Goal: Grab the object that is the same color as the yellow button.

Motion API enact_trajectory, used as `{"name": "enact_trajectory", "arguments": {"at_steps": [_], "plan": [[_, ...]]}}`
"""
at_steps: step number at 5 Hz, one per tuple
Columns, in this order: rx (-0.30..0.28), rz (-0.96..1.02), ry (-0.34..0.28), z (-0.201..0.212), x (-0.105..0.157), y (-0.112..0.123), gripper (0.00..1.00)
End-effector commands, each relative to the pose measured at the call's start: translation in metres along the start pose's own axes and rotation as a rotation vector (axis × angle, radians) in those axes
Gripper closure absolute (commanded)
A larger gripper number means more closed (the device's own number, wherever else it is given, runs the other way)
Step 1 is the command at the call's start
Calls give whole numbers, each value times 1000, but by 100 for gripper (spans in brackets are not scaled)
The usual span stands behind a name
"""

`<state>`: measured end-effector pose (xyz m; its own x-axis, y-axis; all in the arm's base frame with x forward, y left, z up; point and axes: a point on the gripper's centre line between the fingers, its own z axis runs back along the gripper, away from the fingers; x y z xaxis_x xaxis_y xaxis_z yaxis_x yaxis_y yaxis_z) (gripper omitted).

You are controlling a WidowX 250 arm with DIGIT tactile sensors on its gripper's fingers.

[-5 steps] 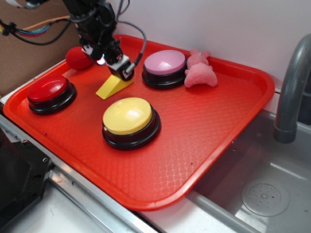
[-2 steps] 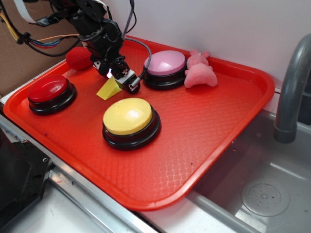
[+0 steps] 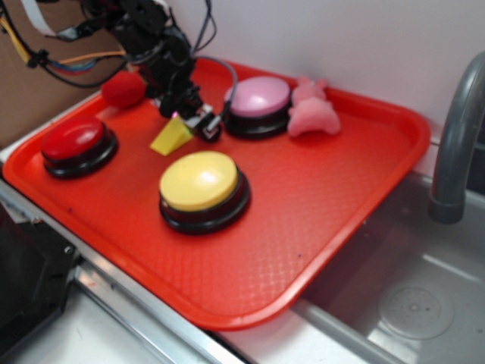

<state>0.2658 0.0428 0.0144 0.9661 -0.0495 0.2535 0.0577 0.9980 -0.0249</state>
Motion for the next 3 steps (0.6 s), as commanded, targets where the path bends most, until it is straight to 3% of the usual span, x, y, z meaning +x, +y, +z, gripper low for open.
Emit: {"name": "enact_trajectory", "arguments": {"at_steps": [1,2,3], "plan": [[-4,-49,146,78,11,-10,100],[-26,20,202,116,4,-19,100],[-21,63,218,154,-12,-27,100]]}}
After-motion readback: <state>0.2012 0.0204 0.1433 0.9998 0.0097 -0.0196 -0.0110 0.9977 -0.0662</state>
